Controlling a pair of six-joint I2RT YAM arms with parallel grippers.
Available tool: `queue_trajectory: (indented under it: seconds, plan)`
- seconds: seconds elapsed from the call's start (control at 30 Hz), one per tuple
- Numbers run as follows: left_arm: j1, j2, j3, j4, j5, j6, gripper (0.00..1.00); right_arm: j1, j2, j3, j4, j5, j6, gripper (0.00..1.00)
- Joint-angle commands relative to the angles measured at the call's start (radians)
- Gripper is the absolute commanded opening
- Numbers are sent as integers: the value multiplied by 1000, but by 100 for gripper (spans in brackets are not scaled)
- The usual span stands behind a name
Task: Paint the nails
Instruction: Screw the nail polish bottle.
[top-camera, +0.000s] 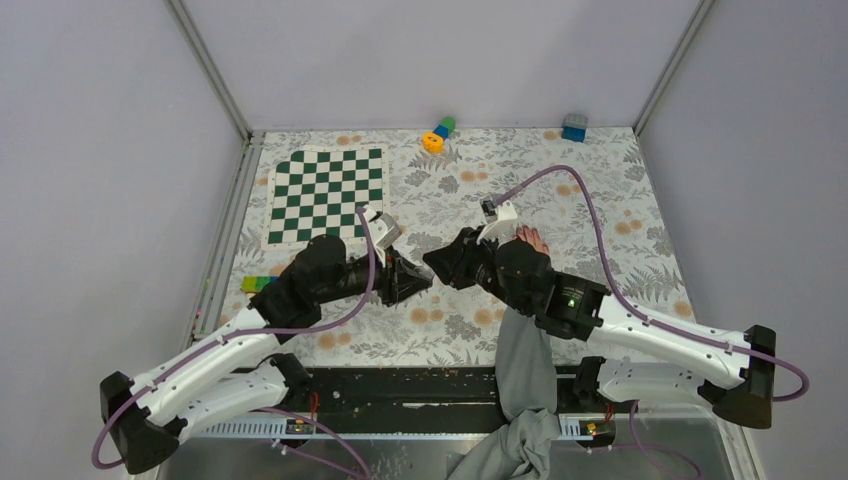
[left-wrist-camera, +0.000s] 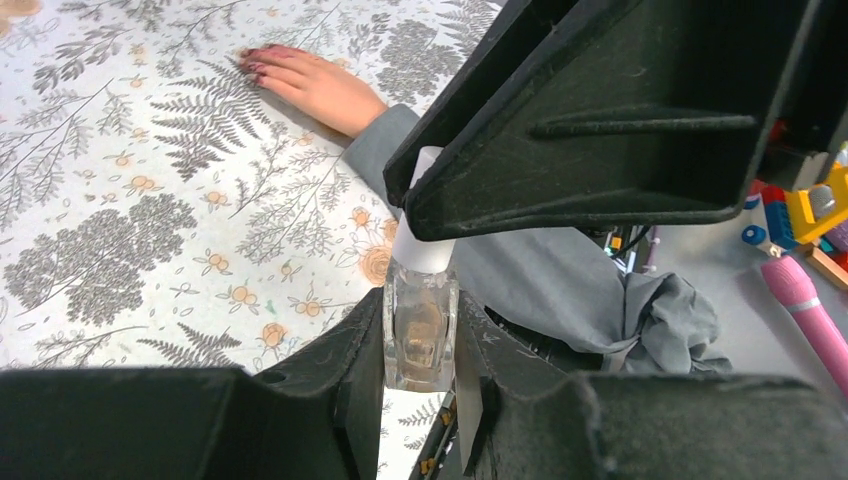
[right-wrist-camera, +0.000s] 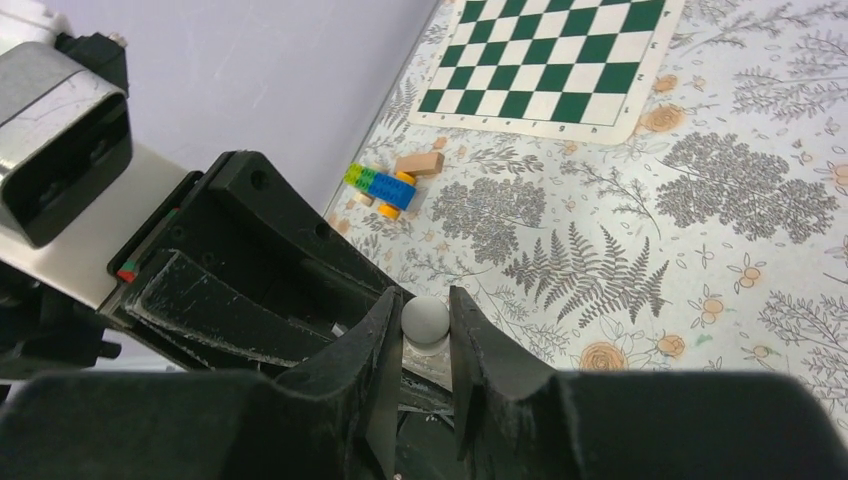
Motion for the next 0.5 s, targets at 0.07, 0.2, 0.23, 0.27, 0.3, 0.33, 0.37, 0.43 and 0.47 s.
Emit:
queue_trajectory:
  seconds: [0.07,0.2,0.23,0.27,0.3,0.33,0.37,0.43,0.47]
  plan:
    - [18,11,62,48,-187,12,0,38,29,53,-102,69,89,0]
    - [18,13,64,53,-162,18,0,40,25,52,-80,73,77,0]
    - [18,12,64,57,-152,20,0,40,21,53,-78,75,68,3]
    - [17,11,62,63,-137,25,0,40,19,56,-77,75,56,8]
    - [16,10,61,72,-118,30,0,40,15,59,-77,74,46,11]
    - [12,8,60,81,-99,38,0,40,12,62,-77,74,36,17]
    - [7,7,59,87,-82,46,0,40,8,65,-77,72,24,22]
    - [-7,5,62,91,-49,65,0,40,-1,70,-78,72,6,34]
    - [-14,4,60,96,-37,72,0,40,-5,72,-81,75,-2,40]
